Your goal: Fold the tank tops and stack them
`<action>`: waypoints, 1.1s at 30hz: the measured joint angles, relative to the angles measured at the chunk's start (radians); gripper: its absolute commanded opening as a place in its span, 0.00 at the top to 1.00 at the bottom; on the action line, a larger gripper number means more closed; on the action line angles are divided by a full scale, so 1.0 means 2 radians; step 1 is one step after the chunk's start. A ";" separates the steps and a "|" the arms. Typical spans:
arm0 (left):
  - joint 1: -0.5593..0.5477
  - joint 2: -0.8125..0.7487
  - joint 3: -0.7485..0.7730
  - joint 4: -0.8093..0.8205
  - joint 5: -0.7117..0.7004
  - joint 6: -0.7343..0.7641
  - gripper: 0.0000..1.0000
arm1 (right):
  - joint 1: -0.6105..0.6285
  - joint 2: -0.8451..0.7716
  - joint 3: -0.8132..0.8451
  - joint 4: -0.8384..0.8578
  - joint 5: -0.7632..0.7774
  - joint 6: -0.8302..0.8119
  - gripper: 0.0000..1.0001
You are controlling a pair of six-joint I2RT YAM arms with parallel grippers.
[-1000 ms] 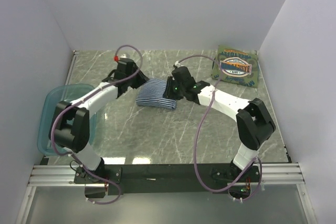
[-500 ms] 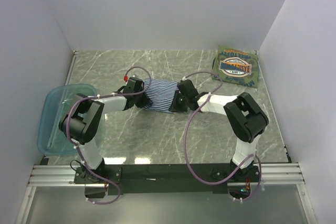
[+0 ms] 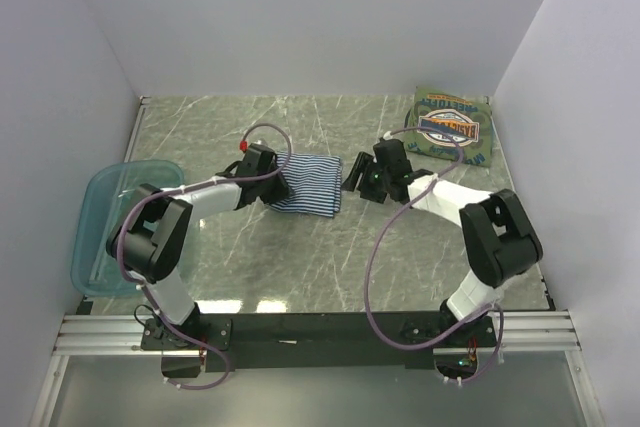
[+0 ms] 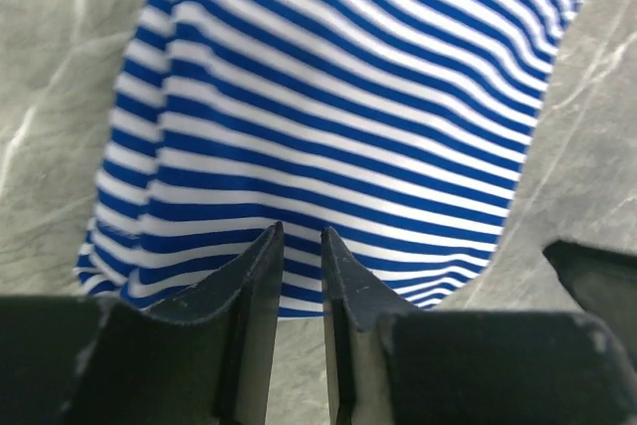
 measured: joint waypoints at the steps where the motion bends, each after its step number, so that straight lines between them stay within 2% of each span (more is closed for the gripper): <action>1: -0.001 0.000 0.005 -0.003 0.000 0.002 0.73 | -0.009 0.007 0.004 0.000 -0.005 -0.002 0.30; 9: -0.006 0.023 0.033 -0.009 0.007 0.009 0.75 | -0.019 0.098 0.047 0.023 -0.056 0.002 0.30; 20: -0.014 0.046 0.029 0.007 0.018 0.008 0.77 | 0.019 0.146 0.073 0.096 -0.074 0.040 0.33; 21: -0.014 0.047 0.029 0.008 0.019 0.008 0.77 | 0.023 0.149 0.074 0.102 -0.075 0.045 0.35; 23: -0.015 0.049 0.029 0.014 0.021 0.007 0.78 | 0.028 0.152 0.074 0.106 -0.075 0.051 0.48; 24: -0.016 0.050 0.029 0.015 0.022 0.007 0.78 | 0.028 0.153 0.074 0.103 -0.073 0.052 0.64; 25: -0.017 0.050 0.029 0.015 0.022 0.007 0.78 | 0.028 0.154 0.074 0.099 -0.073 0.052 0.77; 27: -0.019 0.050 0.029 0.016 0.024 0.006 0.77 | 0.028 0.154 0.077 0.077 -0.063 0.048 0.95; 29: -0.023 0.048 0.030 0.013 0.026 0.006 0.72 | 0.028 0.154 0.090 0.042 -0.053 0.041 1.00; 31: -0.026 0.041 0.036 -0.007 0.026 0.007 0.67 | 0.029 0.154 0.116 0.000 -0.032 0.023 1.00; 33: -0.027 0.028 0.054 -0.043 0.020 0.010 0.65 | 0.031 0.154 0.138 -0.032 -0.006 0.002 1.00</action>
